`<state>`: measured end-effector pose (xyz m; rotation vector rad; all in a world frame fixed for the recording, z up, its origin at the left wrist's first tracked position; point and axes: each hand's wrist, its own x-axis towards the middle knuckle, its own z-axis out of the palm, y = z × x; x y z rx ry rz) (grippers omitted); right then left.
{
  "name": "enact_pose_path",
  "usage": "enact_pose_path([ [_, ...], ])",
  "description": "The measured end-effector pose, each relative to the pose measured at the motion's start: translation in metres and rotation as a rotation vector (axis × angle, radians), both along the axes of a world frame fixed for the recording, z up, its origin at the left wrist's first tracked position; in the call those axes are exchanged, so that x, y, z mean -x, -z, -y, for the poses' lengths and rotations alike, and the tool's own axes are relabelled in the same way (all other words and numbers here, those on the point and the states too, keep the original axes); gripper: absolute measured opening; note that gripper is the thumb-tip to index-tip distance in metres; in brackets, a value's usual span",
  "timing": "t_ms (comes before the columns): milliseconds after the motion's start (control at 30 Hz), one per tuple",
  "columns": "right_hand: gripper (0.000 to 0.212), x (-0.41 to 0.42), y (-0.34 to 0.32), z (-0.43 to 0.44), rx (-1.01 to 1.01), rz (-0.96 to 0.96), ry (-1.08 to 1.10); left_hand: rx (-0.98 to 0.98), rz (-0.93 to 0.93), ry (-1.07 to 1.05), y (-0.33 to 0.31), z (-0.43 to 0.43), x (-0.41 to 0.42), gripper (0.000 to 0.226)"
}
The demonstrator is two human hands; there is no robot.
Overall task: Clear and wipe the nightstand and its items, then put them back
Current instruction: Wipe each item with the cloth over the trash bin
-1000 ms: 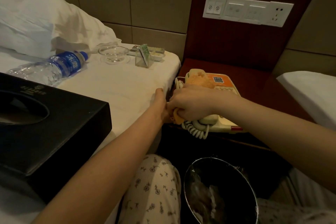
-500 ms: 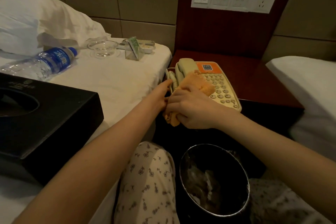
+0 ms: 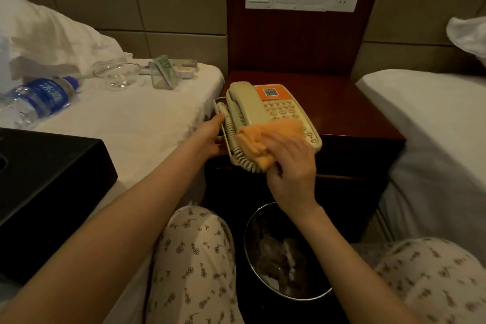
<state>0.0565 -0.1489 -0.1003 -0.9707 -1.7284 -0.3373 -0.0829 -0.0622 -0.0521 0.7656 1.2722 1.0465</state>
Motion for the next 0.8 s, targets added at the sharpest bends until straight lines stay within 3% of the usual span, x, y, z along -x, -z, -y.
enact_pose_path([
  [67,0.028,-0.004,-0.008,-0.001,0.007,-0.217,0.09,-0.005,-0.029,-0.007,0.001,-0.002,0.0,0.045],
  [133,0.031,-0.008,-0.014,-0.009,0.127,-0.251,0.199,-0.025,-0.053,-0.023,0.002,-0.002,0.0,0.044],
  [267,0.039,-0.01,-0.015,-0.021,0.328,0.139,0.469,-0.048,-0.092,-0.032,0.004,-0.004,-0.003,0.036],
  [367,0.046,-0.022,-0.021,-0.027,0.557,0.156,0.538,-0.054,-0.147,-0.081,0.007,-0.006,-0.003,0.041],
  [533,0.046,-0.026,-0.036,-0.028,0.497,0.03,0.456,-0.059,-0.251,-0.193,0.017,-0.015,-0.004,0.053],
  [633,0.045,-0.006,-0.035,-0.029,0.461,0.24,0.322,-0.092,-0.316,-0.234,0.013,-0.009,-0.006,0.05],
  [700,0.044,-0.006,-0.023,-0.034,0.422,0.242,0.352,-0.092,-0.362,-0.237,0.016,-0.01,-0.006,0.049],
  [800,0.046,-0.018,-0.026,-0.043,0.539,0.106,0.479,-0.092,-0.426,-0.242,0.02,-0.011,-0.005,0.048],
])
